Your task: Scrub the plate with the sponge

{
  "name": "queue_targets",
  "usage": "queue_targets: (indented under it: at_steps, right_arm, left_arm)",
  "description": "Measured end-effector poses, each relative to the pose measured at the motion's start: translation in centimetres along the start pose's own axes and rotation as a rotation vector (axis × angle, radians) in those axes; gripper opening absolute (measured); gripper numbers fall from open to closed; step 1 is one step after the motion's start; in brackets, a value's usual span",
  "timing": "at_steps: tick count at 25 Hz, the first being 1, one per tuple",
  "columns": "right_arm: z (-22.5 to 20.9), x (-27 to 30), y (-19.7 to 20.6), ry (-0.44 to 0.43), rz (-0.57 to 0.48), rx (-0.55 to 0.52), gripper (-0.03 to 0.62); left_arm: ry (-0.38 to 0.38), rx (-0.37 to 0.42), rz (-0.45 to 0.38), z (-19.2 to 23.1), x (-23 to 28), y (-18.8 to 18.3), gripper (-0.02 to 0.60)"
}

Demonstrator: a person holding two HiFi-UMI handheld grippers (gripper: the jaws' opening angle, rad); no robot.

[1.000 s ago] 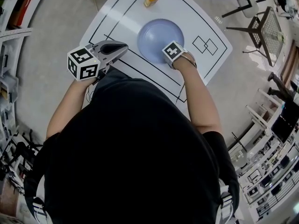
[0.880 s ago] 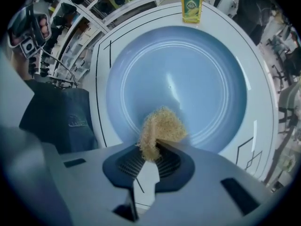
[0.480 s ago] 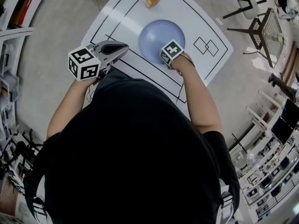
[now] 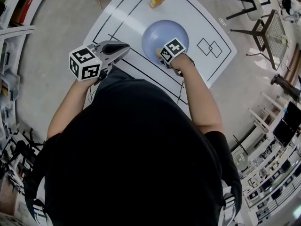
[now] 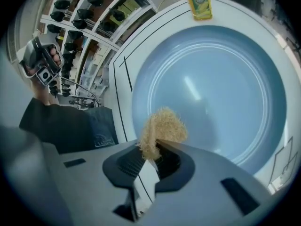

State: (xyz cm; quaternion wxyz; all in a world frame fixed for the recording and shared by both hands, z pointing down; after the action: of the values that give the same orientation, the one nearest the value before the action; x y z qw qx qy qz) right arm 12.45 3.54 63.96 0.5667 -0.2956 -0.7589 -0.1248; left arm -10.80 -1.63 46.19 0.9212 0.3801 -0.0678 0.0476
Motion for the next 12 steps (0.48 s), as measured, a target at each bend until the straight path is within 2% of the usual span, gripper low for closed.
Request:
queue_targets:
  at_steps: [12]
  right_arm:
    - [0.7, 0.0, -2.7, -0.163, -0.111, 0.113, 0.044]
  left_arm:
    - [-0.002, -0.015, 0.006, 0.8, -0.6, 0.0, 0.009]
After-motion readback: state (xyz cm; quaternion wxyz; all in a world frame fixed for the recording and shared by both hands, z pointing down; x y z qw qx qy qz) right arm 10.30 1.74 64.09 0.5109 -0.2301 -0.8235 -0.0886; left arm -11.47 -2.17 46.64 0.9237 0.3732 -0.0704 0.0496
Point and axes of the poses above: the fingertips, and each gripper's own axes: x forward along the fingers, z to its left, y out of its underside, the point moved 7 cm from there along -x, backward along the fingers, and after that the axes turned 14 degrees about y, right-handed, at the moved point
